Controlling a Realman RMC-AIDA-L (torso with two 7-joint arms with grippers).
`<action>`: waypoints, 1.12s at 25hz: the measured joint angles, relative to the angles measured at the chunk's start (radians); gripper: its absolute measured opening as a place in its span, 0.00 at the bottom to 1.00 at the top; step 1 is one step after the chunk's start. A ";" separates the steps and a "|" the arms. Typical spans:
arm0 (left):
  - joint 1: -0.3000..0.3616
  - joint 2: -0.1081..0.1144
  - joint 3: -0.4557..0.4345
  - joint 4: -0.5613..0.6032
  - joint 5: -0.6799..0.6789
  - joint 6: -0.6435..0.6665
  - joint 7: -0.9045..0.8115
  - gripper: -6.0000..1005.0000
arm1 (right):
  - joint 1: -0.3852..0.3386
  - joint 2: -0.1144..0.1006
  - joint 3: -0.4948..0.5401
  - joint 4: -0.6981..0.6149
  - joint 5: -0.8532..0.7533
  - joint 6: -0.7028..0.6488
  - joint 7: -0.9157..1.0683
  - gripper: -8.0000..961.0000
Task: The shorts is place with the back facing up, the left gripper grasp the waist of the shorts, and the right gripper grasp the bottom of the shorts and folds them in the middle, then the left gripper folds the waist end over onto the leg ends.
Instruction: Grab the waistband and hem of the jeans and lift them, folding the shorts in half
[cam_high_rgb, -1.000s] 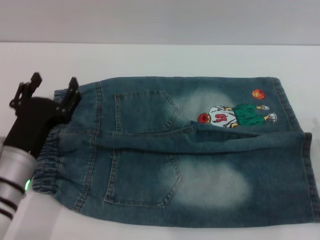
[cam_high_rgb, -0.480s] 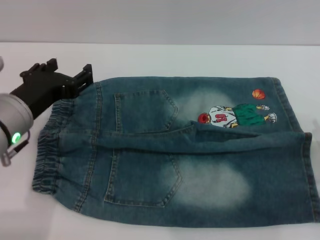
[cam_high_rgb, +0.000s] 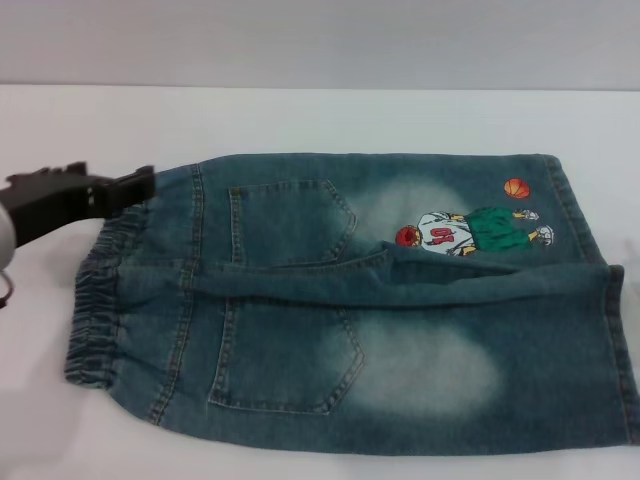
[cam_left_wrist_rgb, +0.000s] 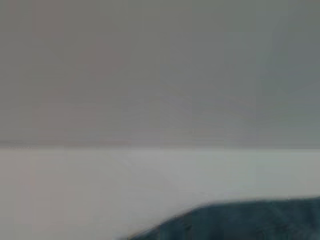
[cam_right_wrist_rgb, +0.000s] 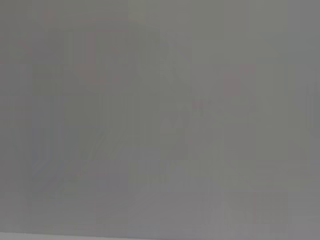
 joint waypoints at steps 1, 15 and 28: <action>0.000 0.000 -0.028 -0.023 0.055 -0.082 -0.075 0.79 | 0.001 0.000 0.000 0.000 -0.001 0.000 0.000 0.69; -0.029 -0.001 -0.045 -0.096 0.224 -0.472 -0.177 0.79 | 0.008 0.000 0.000 0.000 -0.002 -0.004 0.001 0.69; -0.048 -0.001 -0.048 -0.032 0.229 -0.566 -0.189 0.79 | 0.011 0.000 0.000 0.000 -0.002 -0.009 0.001 0.69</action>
